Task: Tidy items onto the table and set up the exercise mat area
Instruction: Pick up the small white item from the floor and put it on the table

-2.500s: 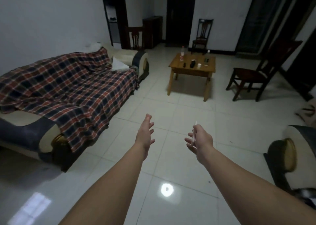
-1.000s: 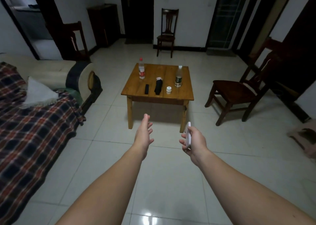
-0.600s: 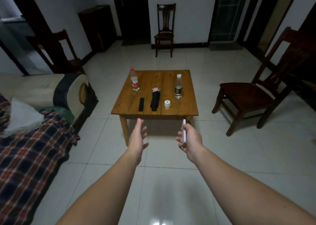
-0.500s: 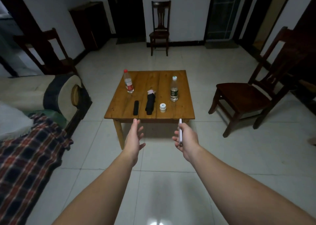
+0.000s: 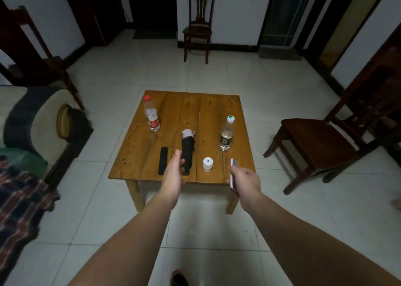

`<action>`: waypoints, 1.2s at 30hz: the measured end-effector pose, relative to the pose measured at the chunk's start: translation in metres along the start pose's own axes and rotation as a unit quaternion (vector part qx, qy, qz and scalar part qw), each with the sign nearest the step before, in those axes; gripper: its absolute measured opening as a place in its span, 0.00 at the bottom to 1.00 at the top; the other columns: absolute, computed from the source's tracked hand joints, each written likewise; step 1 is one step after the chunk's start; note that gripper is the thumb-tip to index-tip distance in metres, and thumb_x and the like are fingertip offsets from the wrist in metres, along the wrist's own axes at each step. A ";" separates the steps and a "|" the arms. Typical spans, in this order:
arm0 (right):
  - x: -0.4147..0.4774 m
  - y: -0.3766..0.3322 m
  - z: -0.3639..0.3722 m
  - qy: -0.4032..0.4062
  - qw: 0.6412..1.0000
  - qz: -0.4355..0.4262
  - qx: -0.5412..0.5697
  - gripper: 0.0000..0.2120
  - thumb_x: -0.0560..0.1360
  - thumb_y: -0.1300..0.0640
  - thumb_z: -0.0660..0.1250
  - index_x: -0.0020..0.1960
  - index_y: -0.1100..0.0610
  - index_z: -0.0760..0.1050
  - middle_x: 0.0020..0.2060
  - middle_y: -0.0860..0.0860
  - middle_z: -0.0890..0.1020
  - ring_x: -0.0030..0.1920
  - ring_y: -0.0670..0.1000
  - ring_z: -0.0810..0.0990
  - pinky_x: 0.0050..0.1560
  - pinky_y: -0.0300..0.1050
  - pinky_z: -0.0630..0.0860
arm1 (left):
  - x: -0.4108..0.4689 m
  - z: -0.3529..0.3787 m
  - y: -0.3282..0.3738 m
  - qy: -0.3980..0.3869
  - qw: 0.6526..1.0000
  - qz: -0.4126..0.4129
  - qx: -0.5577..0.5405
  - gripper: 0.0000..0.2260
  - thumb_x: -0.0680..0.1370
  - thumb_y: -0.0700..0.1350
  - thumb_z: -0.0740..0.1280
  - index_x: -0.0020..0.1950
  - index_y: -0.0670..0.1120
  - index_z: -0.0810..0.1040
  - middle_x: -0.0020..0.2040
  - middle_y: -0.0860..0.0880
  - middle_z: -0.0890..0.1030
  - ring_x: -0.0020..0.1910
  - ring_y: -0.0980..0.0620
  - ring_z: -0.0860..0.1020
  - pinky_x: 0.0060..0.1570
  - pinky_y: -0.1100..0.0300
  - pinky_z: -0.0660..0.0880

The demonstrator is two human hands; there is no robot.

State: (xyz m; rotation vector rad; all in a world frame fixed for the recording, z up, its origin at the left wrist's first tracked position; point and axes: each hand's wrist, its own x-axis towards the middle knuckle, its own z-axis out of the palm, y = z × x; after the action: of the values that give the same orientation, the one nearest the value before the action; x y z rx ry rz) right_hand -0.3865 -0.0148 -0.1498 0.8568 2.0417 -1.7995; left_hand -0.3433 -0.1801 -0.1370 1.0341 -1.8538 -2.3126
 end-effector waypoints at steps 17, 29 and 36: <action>0.191 -0.002 0.062 0.069 0.972 -0.061 -0.217 0.11 0.76 0.51 0.70 0.55 0.56 0.78 0.46 0.51 0.79 0.45 0.51 0.76 0.46 0.45 0.74 | 0.173 0.043 -0.015 0.003 0.998 -0.050 0.023 0.25 0.80 0.62 0.54 0.76 0.55 0.64 0.74 0.53 0.67 0.74 0.49 0.63 0.73 0.46 0.60; 0.311 0.085 0.109 0.067 0.923 -0.048 -0.376 0.34 0.71 0.44 0.71 0.73 0.55 0.66 0.71 0.57 0.70 0.69 0.60 0.70 0.69 0.57 0.69 | 0.239 0.069 -0.082 0.036 0.995 -0.089 0.041 0.28 0.78 0.66 0.53 0.77 0.57 0.61 0.74 0.55 0.66 0.72 0.52 0.65 0.73 0.44 0.60; 0.323 0.104 0.113 0.058 0.910 -0.060 -0.406 0.38 0.69 0.36 0.72 0.73 0.51 0.66 0.74 0.55 0.66 0.72 0.61 0.66 0.70 0.60 0.65 | 0.255 0.061 -0.099 0.060 0.993 -0.100 0.031 0.28 0.78 0.64 0.55 0.76 0.56 0.62 0.74 0.54 0.66 0.73 0.53 0.63 0.74 0.46 0.58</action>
State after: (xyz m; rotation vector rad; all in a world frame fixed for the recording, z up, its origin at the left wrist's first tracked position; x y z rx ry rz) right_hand -0.5954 -0.0419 -0.4384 0.5843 2.6218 -0.7714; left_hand -0.5348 -0.1968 -0.3415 1.3940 -1.8661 -2.2465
